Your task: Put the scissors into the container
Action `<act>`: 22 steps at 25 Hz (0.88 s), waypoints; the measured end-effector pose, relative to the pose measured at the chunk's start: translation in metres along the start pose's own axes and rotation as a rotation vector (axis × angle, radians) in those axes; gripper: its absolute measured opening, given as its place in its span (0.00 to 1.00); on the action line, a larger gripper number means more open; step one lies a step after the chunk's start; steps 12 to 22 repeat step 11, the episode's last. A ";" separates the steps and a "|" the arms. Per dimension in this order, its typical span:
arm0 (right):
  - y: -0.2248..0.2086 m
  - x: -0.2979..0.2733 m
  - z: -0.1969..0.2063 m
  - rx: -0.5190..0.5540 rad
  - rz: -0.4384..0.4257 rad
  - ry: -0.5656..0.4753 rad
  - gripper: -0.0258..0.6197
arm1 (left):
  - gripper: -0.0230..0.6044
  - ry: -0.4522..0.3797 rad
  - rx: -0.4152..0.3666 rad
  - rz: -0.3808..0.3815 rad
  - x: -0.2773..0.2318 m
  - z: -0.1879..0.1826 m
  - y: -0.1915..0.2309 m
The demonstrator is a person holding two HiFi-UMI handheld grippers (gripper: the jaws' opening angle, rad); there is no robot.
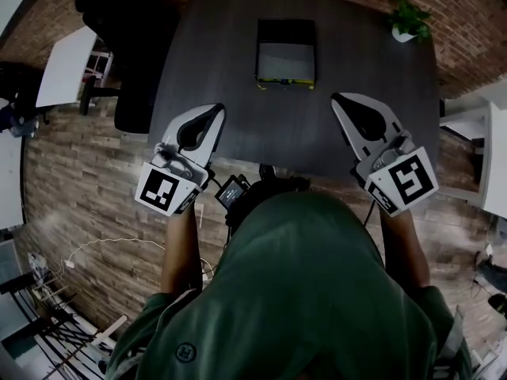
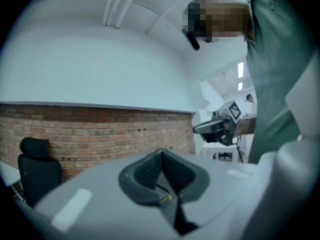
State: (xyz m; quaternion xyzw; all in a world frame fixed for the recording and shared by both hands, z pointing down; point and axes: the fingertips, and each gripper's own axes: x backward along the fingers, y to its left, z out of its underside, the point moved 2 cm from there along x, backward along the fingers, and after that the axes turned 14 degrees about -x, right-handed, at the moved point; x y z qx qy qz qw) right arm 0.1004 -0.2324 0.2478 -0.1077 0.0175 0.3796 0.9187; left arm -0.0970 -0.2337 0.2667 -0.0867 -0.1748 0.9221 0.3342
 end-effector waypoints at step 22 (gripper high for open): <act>0.024 0.032 -0.014 0.016 0.002 -0.043 0.05 | 0.04 0.001 -0.017 0.004 0.017 -0.008 -0.020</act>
